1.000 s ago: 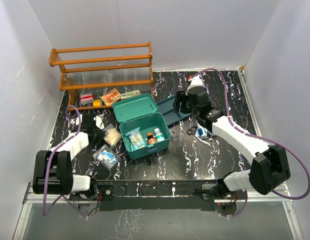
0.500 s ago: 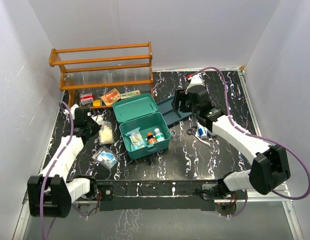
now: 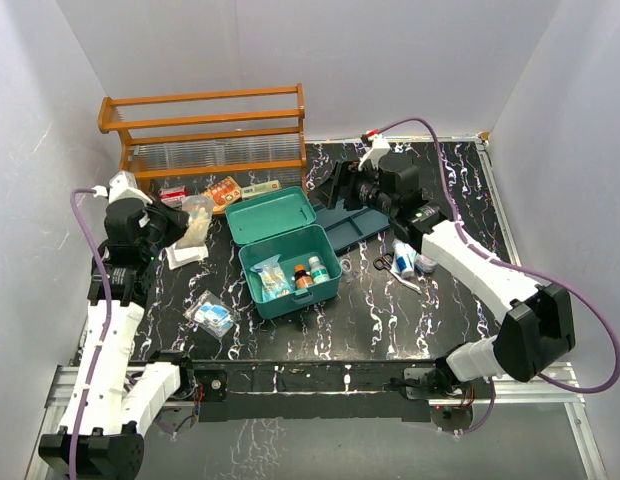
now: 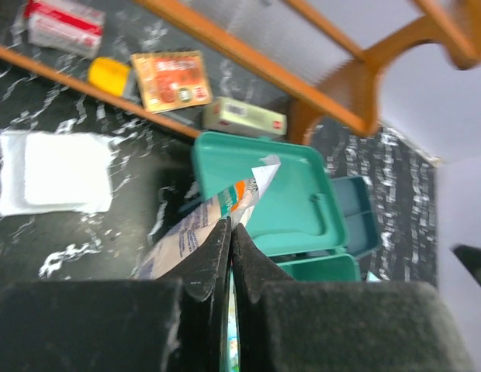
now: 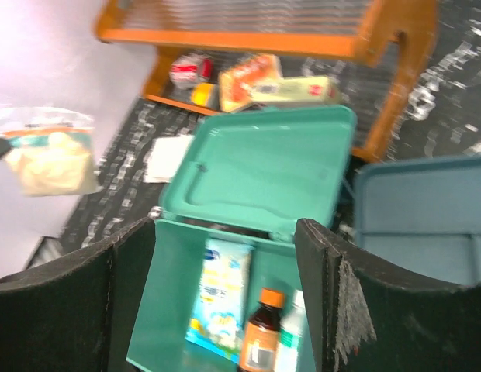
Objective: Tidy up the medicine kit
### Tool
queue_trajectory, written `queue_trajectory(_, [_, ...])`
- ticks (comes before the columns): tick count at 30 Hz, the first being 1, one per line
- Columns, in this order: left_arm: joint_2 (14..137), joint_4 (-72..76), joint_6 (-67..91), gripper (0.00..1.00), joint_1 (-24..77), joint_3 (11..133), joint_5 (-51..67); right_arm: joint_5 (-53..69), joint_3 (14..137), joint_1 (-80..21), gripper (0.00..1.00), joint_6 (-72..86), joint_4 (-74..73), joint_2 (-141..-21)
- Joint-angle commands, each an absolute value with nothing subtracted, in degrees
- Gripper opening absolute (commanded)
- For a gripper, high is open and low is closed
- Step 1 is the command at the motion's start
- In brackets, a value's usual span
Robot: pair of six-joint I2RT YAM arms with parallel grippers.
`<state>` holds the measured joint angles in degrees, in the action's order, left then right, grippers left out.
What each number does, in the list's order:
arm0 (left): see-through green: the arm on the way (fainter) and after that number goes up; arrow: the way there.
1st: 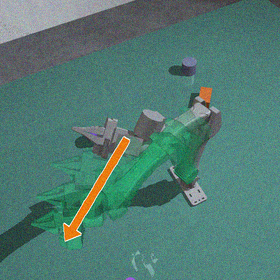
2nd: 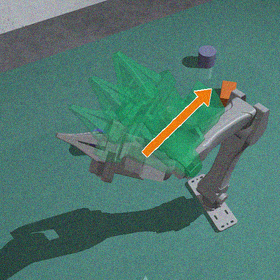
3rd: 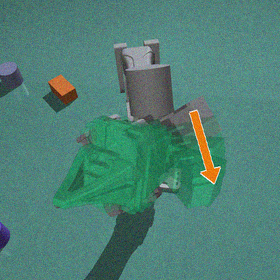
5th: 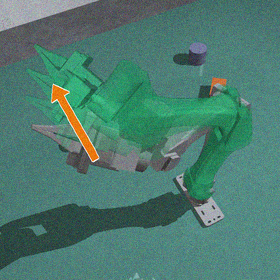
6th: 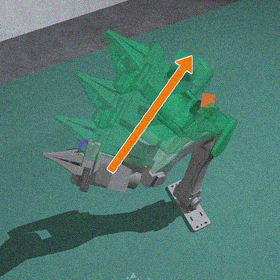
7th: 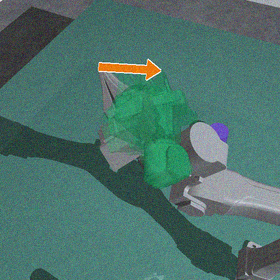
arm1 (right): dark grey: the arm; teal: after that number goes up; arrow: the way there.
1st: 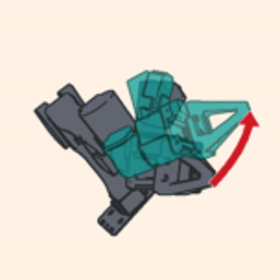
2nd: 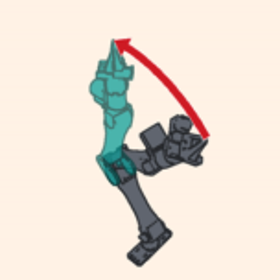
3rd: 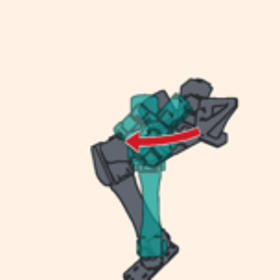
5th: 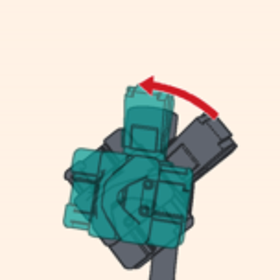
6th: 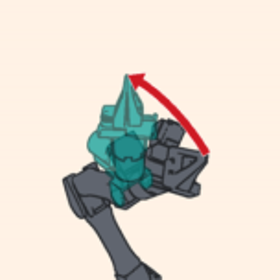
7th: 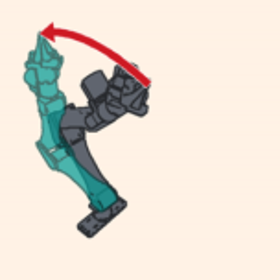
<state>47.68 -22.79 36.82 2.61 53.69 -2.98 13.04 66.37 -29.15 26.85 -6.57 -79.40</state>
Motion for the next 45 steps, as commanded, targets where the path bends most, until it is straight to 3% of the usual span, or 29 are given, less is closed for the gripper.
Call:
queue_trajectory(1, [47.3,-21.6,35.4,0.0,2.4,59.7,9.1,20.3,67.6,-31.3,0.71,31.5,7.5,-80.2])
queue_trajectory(12, [53.3,-8.8,44.3,0.0,2.5,69.6,32.5,23.8,69.8,-38.4,0.71,38.3,30.3,-86.7])
queue_trajectory(28, [56.2,3.5,55.9,0.0,2.5,71.9,36.5,31.0,79.5,-41.1,0.68,42.9,45.0,-96.0])
queue_trajectory(31, [56.5,3.4,56.0,0.0,2.5,72.4,36.1,32.0,79.4,-41.2,0.61,43.8,47.3,-96.2])
queue_trajectory(41, [56.3,-0.5,53.9,0.0,2.5,73.3,33.0,30.0,75.6,-41.3,0.1,43.8,46.4,-92.9])
queue_trajectory(43, [56.4,-3.2,52.2,0.0,2.5,74.2,31.6,29.7,75.6,-41.3,0.06,43.0,44.0,-92.2])
queue_trajectory(45, [56.9,-6.5,49.9,0.19,2.5,75.6,30.1,28.8,74.6,-41.4,0.04,41.7,41.7,-91.2])
